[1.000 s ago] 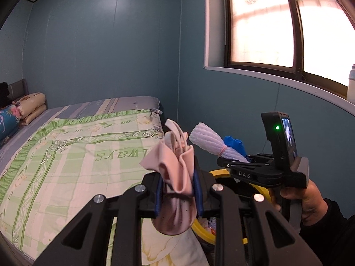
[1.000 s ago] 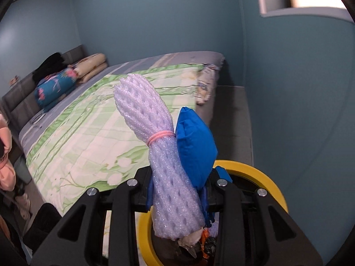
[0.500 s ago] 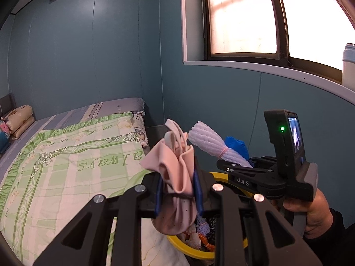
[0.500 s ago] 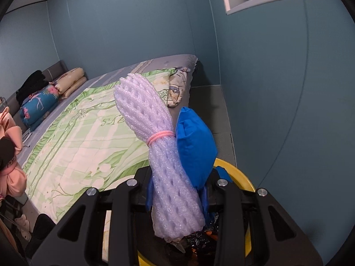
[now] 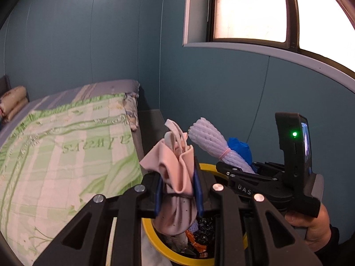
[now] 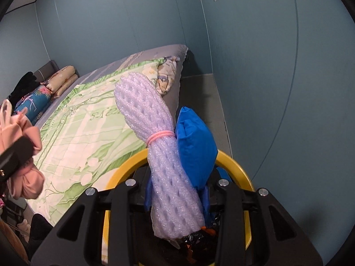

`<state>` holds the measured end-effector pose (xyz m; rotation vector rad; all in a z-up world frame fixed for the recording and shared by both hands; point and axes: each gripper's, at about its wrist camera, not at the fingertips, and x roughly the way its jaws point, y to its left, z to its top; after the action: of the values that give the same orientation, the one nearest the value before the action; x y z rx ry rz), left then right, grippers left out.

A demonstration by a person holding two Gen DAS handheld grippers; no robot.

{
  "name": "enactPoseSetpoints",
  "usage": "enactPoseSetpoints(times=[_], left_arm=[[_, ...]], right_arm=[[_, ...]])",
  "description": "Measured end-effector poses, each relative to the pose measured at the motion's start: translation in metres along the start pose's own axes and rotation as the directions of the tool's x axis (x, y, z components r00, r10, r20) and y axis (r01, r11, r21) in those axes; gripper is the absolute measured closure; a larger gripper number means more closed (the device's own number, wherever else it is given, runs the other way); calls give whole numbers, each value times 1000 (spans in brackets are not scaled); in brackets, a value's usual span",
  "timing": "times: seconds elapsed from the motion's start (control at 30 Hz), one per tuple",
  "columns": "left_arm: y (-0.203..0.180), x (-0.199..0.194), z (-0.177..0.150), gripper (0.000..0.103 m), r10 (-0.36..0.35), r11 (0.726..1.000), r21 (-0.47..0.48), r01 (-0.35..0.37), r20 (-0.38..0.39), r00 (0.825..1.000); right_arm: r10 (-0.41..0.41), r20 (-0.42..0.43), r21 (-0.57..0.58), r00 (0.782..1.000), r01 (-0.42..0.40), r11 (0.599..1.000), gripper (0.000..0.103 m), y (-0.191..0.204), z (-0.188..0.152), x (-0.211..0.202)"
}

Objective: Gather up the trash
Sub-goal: 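Carry the pink tissue, lavender net and blue glove over the bin with both tools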

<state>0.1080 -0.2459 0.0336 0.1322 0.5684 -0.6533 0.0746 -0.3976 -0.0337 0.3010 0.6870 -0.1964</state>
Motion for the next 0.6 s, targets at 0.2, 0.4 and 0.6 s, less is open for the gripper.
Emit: enactPoseSetpoints(times=[0.2,0.4,0.6], left_arm=[[4,25,-9,81,-32,999,-35,30,-54,998],[10,52,-20,81,-53,997,-70,44,-129,990],[19,78,-34,81,-55,994,-100,35,-201,978]], right_arm=[[21,-52,41,998,-19,999,70,-10,-6,18],[48,-86,77,995,-42,996,69,-20,-10,28],[74,-115,106,991,-62,992,68,-27,-13,35]])
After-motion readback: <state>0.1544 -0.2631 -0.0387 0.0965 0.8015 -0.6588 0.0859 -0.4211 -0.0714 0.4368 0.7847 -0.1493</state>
